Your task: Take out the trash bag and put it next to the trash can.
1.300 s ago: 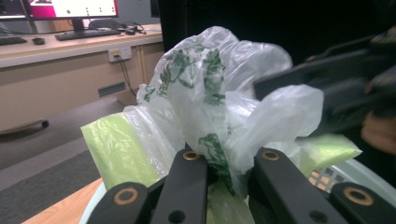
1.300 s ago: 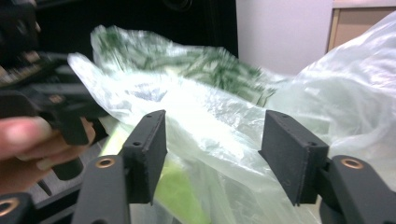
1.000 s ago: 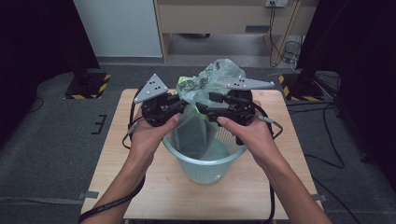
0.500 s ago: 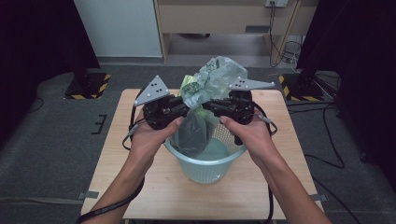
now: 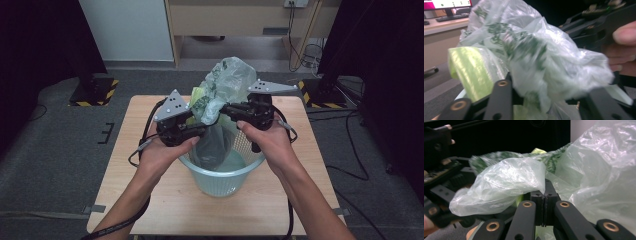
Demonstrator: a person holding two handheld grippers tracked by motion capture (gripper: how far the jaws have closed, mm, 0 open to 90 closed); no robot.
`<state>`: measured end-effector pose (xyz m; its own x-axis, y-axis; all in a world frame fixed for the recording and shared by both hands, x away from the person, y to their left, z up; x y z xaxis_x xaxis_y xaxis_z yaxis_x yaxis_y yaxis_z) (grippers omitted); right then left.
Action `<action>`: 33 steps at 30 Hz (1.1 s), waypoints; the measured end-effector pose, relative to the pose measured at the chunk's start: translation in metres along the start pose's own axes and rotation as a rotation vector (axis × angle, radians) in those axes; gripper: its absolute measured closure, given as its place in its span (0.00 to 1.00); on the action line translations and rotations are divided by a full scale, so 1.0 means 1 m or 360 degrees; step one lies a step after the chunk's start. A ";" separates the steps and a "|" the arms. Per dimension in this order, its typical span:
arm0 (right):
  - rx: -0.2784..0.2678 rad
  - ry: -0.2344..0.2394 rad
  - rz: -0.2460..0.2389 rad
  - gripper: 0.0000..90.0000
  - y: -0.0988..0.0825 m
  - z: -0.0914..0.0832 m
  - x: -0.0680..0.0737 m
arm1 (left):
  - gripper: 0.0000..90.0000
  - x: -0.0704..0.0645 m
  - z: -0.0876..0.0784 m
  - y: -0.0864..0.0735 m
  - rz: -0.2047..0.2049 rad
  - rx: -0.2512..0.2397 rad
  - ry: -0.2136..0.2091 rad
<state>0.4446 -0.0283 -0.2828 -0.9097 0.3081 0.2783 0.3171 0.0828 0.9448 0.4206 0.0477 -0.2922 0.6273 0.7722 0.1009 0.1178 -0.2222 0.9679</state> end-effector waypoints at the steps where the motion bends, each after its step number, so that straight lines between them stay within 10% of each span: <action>1: 0.0000 0.0003 0.0001 1.00 0.000 0.001 0.001 | 0.60 -0.001 0.002 0.000 0.0001 0.0004 0.0008; 21: 0.0025 0.0117 -0.0020 1.00 0.005 0.016 0.033 | 0.58 0.003 0.013 -0.003 0.0072 0.0002 0.0135; 28: 0.0023 0.0130 -0.0003 0.98 0.003 0.017 0.033 | 0.81 -0.001 0.012 -0.005 0.0173 0.0038 0.0148; 33: -0.0020 0.0091 -0.0011 0.74 0.007 0.010 0.033 | 0.95 0.006 0.012 -0.005 0.0132 0.0024 0.0202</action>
<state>0.4194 -0.0077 -0.2692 -0.9258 0.2530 0.2809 0.3077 0.0725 0.9487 0.4327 0.0463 -0.2990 0.5334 0.8195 0.2096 0.0818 -0.2966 0.9515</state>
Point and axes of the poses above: each handheld gripper's, and its own axes: z roughly forward along the jaws, y roughly out of its top, x roughly to its left, the point moved 9 cm from there along z, roughly forward along the jaws, and after that the axes turned 14 degrees about y, right-handed, at the moved point
